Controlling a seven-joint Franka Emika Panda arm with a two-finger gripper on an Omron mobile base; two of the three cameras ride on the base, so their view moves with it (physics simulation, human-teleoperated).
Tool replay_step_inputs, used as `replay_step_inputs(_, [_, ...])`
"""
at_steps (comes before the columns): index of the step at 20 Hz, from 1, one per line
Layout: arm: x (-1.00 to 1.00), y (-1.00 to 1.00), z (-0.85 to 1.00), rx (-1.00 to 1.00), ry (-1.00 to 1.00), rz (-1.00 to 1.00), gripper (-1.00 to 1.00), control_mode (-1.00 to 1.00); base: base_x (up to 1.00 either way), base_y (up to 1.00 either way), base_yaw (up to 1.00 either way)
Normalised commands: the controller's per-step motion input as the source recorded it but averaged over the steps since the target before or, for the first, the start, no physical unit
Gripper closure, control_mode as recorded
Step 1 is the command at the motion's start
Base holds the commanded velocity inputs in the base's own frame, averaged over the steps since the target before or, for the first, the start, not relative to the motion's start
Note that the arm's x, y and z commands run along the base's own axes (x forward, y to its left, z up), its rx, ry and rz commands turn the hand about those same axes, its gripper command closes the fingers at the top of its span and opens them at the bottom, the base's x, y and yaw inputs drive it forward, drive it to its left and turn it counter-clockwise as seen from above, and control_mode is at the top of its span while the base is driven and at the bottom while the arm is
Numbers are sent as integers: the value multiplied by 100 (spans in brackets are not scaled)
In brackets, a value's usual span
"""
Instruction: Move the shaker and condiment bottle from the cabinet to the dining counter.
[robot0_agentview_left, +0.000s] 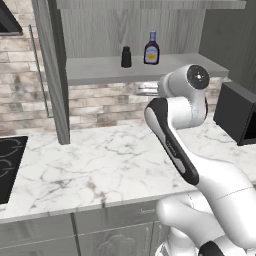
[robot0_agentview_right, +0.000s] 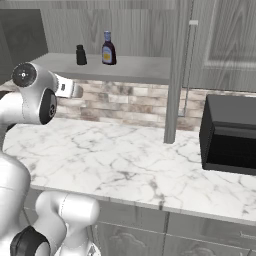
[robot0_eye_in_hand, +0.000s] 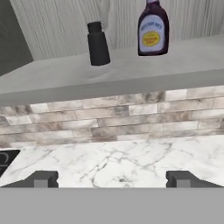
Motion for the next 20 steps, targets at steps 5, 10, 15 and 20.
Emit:
replay_step_inputs(5, [0,-36,9,0,-7,0,-100,-100,0,0,0])
replay_step_inputs(10, [11,-22,38,-1,-1,0,-100,-100,0,0,0])
replay_step_inputs(15, [11,-22,37,-2,1,0,-100,-100,0,0,0])
replay_step_inputs(20, [18,-27,22,-2,0,0,-100,-100,0,0,0])
